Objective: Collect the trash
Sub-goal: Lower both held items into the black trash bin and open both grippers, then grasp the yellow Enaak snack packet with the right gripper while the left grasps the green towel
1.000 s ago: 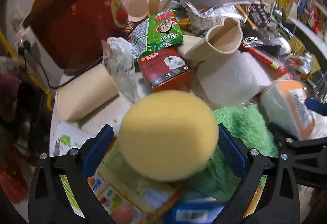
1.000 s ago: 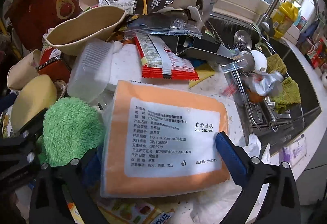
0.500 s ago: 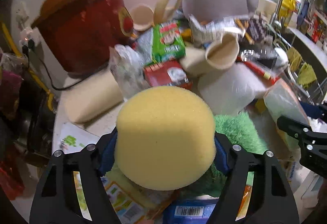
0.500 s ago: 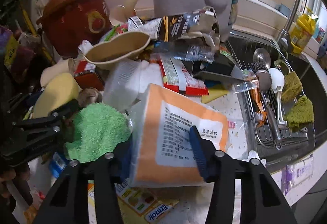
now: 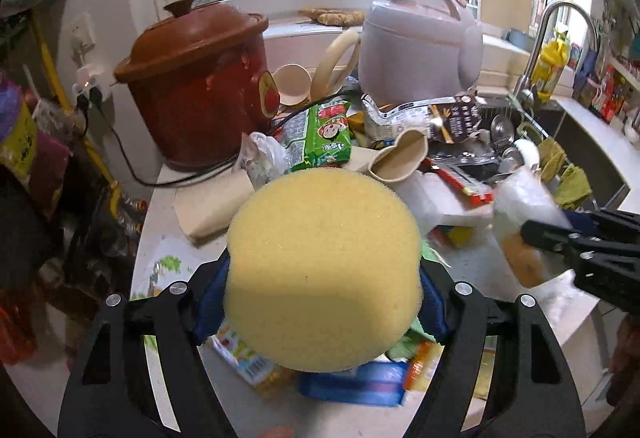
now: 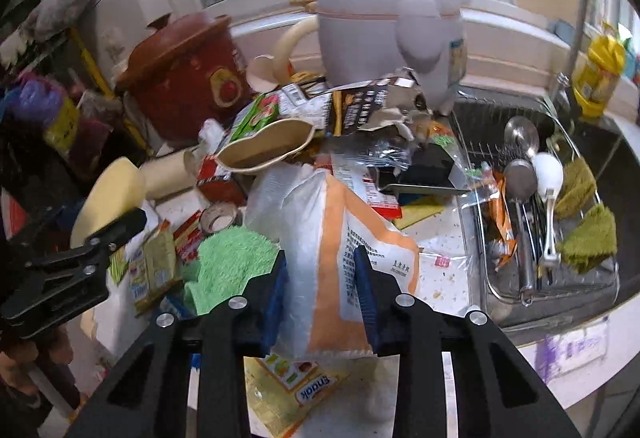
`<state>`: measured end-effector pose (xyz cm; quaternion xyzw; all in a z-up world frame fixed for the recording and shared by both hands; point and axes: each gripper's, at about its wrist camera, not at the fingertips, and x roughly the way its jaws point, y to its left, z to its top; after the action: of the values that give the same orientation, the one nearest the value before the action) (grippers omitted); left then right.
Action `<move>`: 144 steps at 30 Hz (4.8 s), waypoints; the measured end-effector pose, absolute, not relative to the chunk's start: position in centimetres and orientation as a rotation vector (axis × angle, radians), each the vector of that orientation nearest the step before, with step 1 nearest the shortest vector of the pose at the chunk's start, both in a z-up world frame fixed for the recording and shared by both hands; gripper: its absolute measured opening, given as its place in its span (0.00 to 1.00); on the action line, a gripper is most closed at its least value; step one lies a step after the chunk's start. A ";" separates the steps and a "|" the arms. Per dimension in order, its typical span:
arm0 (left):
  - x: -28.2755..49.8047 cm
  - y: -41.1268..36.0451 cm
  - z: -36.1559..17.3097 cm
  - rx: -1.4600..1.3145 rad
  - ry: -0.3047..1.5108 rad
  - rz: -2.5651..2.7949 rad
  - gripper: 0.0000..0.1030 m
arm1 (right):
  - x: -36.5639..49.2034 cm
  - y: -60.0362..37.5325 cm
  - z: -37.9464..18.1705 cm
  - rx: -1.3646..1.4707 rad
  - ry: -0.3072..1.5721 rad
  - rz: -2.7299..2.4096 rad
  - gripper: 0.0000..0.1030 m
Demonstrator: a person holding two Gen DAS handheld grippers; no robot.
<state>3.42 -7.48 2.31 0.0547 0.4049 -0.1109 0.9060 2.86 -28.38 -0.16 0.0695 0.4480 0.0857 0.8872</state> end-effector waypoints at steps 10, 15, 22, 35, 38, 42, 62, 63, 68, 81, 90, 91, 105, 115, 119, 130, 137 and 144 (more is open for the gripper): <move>-3.4 -6.5 3.2 0.033 0.815 -0.096 0.71 | -0.8 -25.5 3.0 0.052 0.842 0.390 0.30; -8.1 -5.5 3.8 0.040 0.793 -0.071 0.72 | -6.3 -23.8 4.9 0.034 0.796 0.429 0.30; -16.5 -2.0 -2.2 0.095 0.886 -0.093 0.73 | -16.6 -21.7 0.2 0.094 0.901 0.369 0.30; -19.7 0.9 -23.0 0.149 1.146 -0.155 0.81 | -20.8 -16.6 -24.3 0.173 1.244 0.208 0.38; -19.5 1.0 -26.9 0.154 1.205 -0.145 0.84 | -20.7 -15.9 -27.8 0.159 1.256 0.178 0.54; -19.5 1.0 -31.5 0.229 1.308 -0.118 0.84 | -20.2 -15.3 -30.3 0.132 1.278 0.157 0.61; -19.2 0.8 -21.6 0.129 1.237 -0.164 0.85 | -19.3 -20.2 -13.9 0.057 1.054 0.229 0.68; -19.0 0.6 -20.2 0.133 1.207 -0.166 0.85 | -19.0 -20.5 -11.6 0.044 0.999 0.241 0.78; -17.3 -0.5 -14.2 0.046 1.106 -0.179 0.87 | -15.1 -22.2 -4.2 -0.038 0.827 0.283 0.95; -19.0 -0.9 -22.0 0.136 1.453 -0.105 0.87 | -9.5 -22.0 -4.5 -0.163 0.874 0.415 0.95; -17.2 -1.4 -14.1 0.044 1.212 -0.090 0.87 | -8.1 -22.2 -5.0 -0.177 0.868 0.387 0.95; -16.1 -1.8 -12.7 0.027 1.176 -0.080 0.87 | -7.6 -22.1 -5.2 -0.187 0.868 0.390 0.95; -8.6 -5.4 -7.4 0.045 1.029 0.049 0.87 | -0.3 -20.2 -10.8 -0.309 1.091 0.569 0.89; -6.6 -6.6 -5.5 0.117 0.981 -0.060 0.87 | 0.9 -22.5 -9.5 -0.202 1.120 0.506 0.64; -4.9 -7.9 -3.4 0.169 0.910 -0.139 0.87 | 0.9 -23.5 -8.2 -0.159 1.099 0.485 0.64; 0.1 -13.7 -3.5 0.330 0.870 -0.328 0.87 | 0.6 -30.7 1.4 0.014 0.918 0.347 0.64; 5.3 -19.3 -7.0 0.493 0.971 -0.278 0.87 | -1.1 -35.8 4.3 0.075 0.868 0.261 0.64; 7.5 -16.2 -5.2 0.190 1.047 -0.246 0.23 | -2.9 -37.4 3.3 0.081 0.878 0.211 0.64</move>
<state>7.49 -16.18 -5.23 0.0905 0.4977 -0.1168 0.8547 -2.85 -37.42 3.31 0.0389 0.4243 0.1020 0.8989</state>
